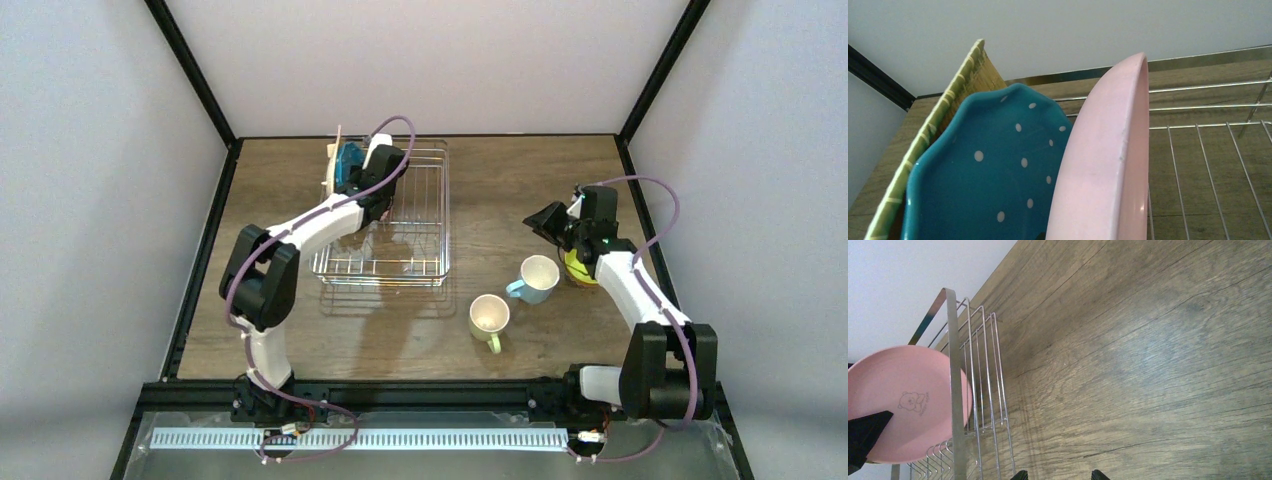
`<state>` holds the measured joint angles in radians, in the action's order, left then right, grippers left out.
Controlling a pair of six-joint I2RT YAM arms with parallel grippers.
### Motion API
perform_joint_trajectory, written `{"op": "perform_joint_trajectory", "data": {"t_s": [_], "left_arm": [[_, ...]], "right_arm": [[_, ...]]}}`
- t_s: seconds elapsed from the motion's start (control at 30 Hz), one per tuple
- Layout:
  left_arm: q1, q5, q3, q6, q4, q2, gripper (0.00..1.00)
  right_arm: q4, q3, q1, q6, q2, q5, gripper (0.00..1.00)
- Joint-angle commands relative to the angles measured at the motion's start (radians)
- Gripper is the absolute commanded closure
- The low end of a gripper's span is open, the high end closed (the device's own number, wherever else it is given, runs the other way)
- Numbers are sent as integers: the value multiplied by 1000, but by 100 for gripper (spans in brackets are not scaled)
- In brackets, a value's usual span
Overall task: Load the mixed dishes into the dish rack
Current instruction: Insert the plate into the dish rack.
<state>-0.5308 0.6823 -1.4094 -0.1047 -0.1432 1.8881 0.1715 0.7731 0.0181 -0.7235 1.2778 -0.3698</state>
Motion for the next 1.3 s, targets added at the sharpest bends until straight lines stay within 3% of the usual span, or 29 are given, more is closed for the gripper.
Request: {"op": "perform_joint_trajectory", "data": {"t_s": [0.0, 0.2, 0.27, 0.37, 0.57, 1.13, 1.27], "left_arm": [[6, 14, 18, -1, -34, 34, 97], [2, 30, -9, -33, -82, 71, 94], [-1, 30, -17, -44, -93, 80, 84], [-7, 30, -17, -55, -95, 84, 61], [-8, 32, -22, -78, -108, 91, 36], [-21, 63, -51, -140, -149, 1, 16], [-23, 71, -51, -151, -159, -22, 16]], "right_arm": [[-27, -20, 0, -10, -25, 12, 28], [-28, -26, 1, -14, -32, 12, 28], [-28, -26, 0, -11, -32, 11, 28], [-27, -26, 0, -11, -32, 11, 28], [-22, -26, 0, -9, -41, 12, 28], [22, 11, 0, -4, -73, 5, 28], [28, 5, 0, -5, -88, 3, 28]]}}
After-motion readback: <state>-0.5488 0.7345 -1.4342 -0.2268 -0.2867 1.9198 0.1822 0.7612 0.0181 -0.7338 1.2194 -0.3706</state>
